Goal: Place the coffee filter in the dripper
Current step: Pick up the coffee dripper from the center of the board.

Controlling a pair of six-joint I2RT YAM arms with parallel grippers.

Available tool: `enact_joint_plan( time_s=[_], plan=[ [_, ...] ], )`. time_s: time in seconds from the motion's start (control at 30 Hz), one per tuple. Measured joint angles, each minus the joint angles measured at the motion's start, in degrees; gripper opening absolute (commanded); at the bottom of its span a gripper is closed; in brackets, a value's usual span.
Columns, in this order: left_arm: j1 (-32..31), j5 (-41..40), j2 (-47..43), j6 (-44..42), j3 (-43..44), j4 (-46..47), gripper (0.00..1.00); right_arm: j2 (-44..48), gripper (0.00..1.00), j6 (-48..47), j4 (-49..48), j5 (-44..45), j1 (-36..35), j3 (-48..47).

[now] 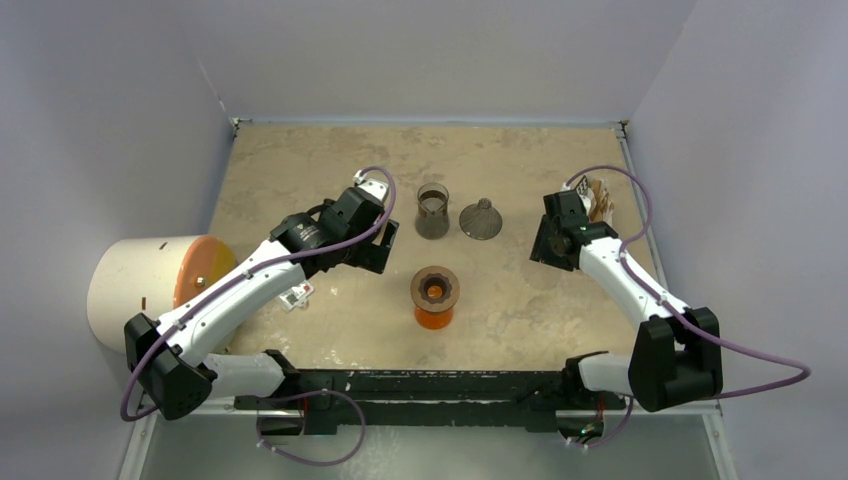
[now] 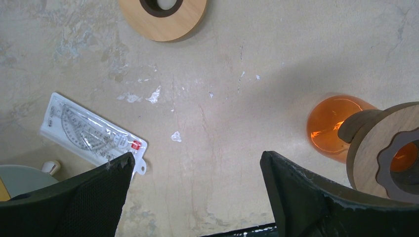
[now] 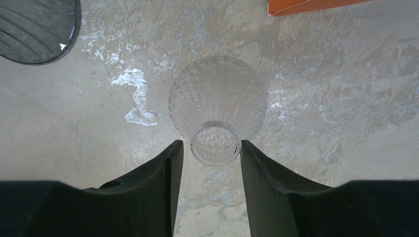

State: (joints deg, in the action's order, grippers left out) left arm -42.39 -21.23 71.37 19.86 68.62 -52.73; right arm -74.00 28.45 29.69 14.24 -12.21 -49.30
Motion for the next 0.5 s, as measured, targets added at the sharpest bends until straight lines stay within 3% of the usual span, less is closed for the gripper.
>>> enact_joint_plan(
  time_s=[0.1,0.5],
  plan=[
    [0.00,0.00,-0.09,-0.02,0.00,0.00,0.99,0.00,0.46,0.00,-0.02,0.15,0.02,0.00],
    [0.00,0.00,-0.31,0.00,-0.02,0.02,0.99,0.00,0.15,-0.09,-0.07,0.81,0.20,0.00]
  ],
)
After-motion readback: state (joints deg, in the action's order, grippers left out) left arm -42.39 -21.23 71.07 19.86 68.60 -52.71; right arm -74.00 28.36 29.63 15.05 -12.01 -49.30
